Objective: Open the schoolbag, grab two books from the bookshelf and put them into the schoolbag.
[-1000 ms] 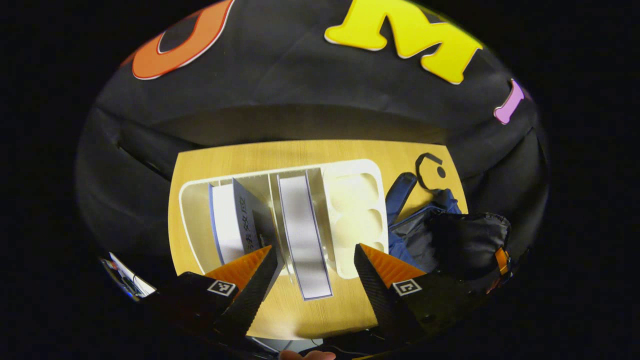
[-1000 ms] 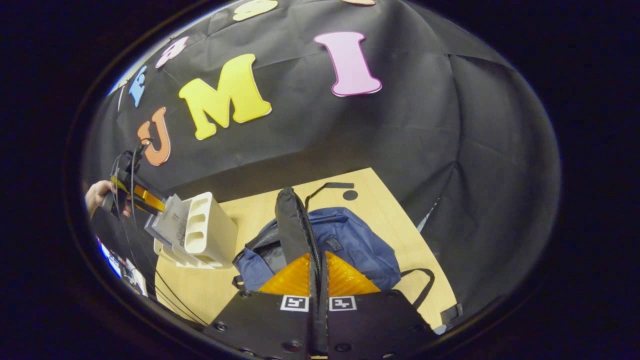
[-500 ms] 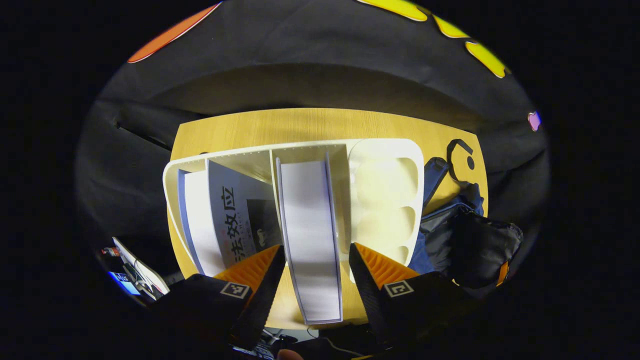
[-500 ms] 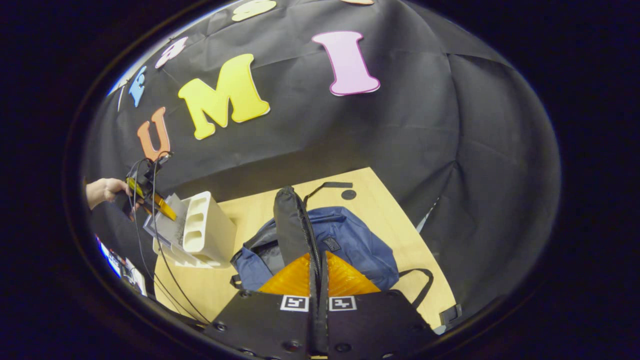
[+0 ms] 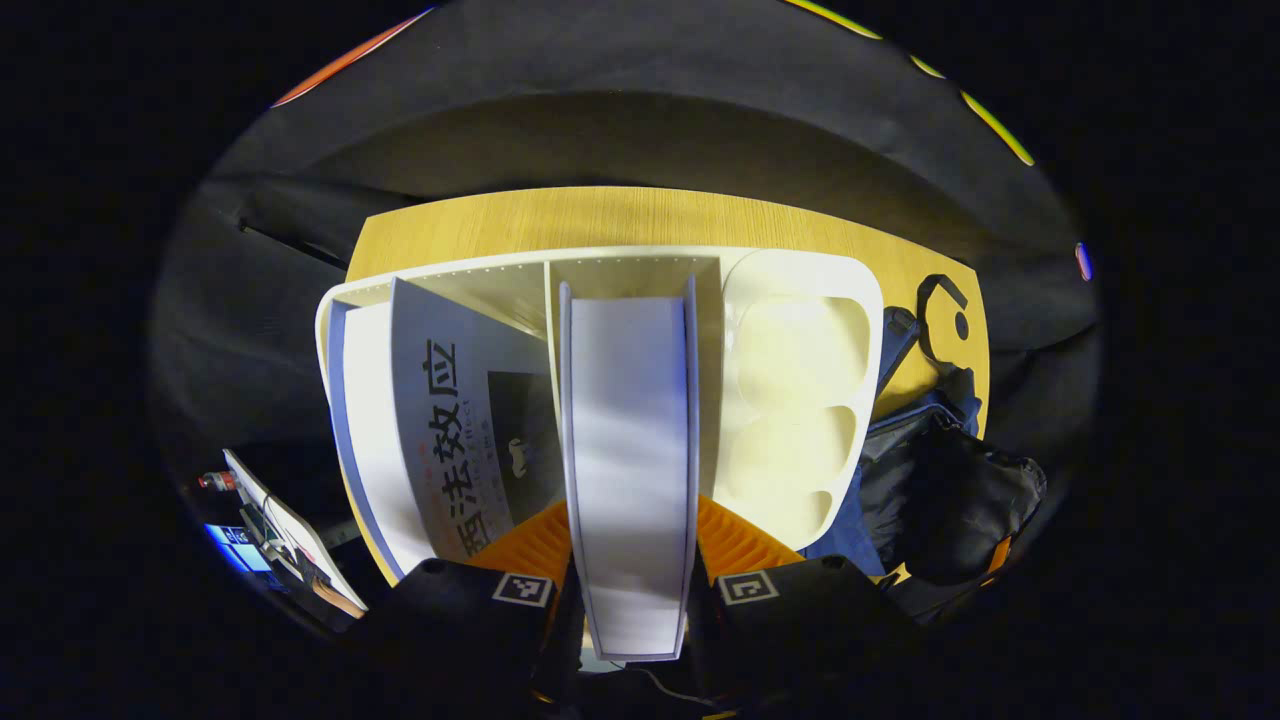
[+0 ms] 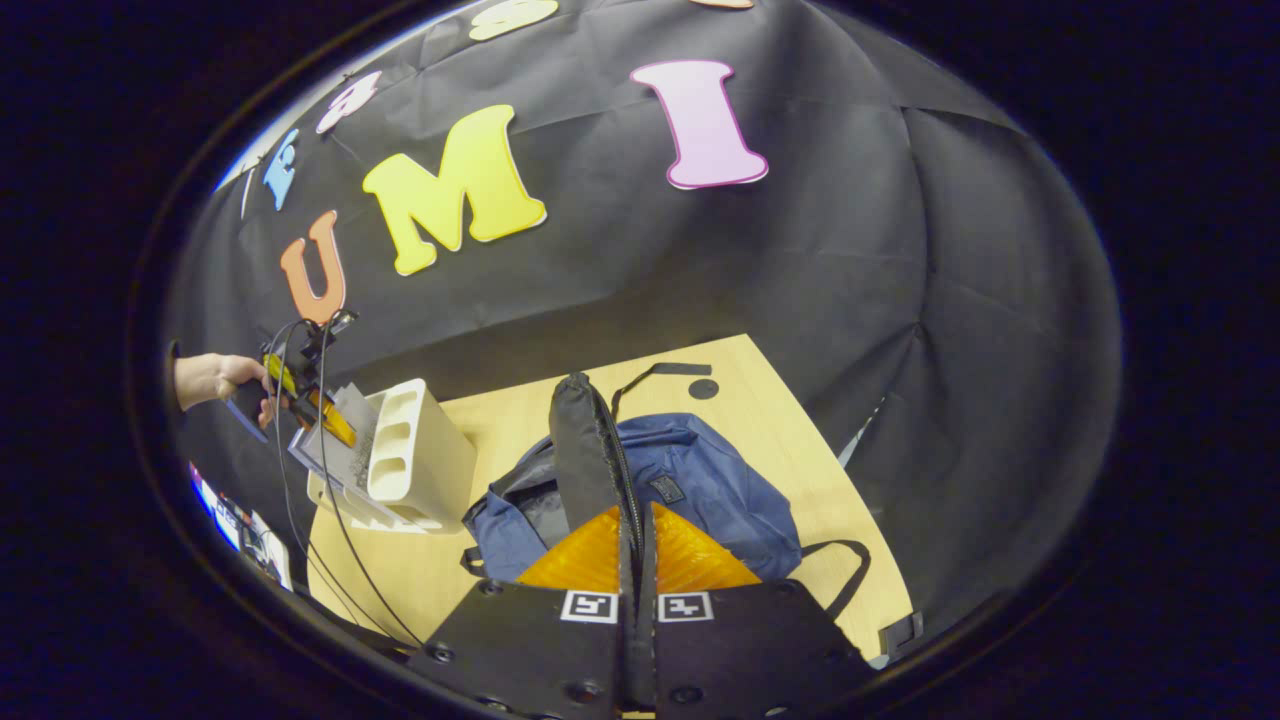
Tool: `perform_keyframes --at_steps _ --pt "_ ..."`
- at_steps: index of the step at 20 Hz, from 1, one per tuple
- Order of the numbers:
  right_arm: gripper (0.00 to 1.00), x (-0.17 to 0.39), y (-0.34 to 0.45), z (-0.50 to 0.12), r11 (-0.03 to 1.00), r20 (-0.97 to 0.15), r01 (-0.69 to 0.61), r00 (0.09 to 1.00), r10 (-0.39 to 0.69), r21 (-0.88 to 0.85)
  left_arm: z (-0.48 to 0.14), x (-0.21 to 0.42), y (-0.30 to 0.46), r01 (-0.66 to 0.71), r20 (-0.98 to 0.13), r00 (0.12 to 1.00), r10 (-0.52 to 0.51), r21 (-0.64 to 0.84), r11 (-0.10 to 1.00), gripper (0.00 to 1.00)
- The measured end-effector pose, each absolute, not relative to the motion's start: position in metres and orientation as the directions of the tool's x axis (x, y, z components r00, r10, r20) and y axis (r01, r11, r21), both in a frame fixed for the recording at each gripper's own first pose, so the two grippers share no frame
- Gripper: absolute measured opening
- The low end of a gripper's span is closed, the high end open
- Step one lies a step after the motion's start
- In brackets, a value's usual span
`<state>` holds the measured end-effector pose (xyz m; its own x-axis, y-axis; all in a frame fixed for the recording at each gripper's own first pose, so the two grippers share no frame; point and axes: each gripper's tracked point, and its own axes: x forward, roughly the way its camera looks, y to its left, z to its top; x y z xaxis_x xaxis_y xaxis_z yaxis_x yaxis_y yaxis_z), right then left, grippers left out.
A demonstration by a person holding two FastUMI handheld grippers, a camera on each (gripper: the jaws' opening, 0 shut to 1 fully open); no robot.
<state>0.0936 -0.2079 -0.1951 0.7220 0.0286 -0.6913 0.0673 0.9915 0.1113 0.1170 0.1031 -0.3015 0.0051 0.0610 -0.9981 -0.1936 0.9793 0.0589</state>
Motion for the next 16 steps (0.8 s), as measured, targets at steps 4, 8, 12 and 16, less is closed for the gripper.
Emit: perform_keyframes --at_steps 4,8,12,16 --pt "0.0 0.096 -0.209 -0.196 0.993 -0.692 0.058 0.721 0.032 0.105 -0.257 0.11 0.097 -0.129 -0.993 0.101 0.055 0.041 0.991 0.43" --pt "0.0 0.095 -0.208 -0.196 0.992 -0.695 0.051 0.717 0.043 0.114 -0.196 0.073 0.088 -0.126 -0.977 0.211 0.01 -0.017 0.992 0.42" --pt "0.0 0.094 -0.211 -0.195 0.989 -0.692 0.063 0.721 0.048 0.133 -0.152 0.025 0.07 -0.18 -0.957 0.273 -0.102 -0.155 0.971 0.42" --pt "0.0 0.093 -0.211 -0.194 0.987 -0.691 0.074 0.722 0.047 0.144 -0.13 0.004 0.038 -0.191 -0.878 0.389 -0.277 -0.371 0.909 0.46"
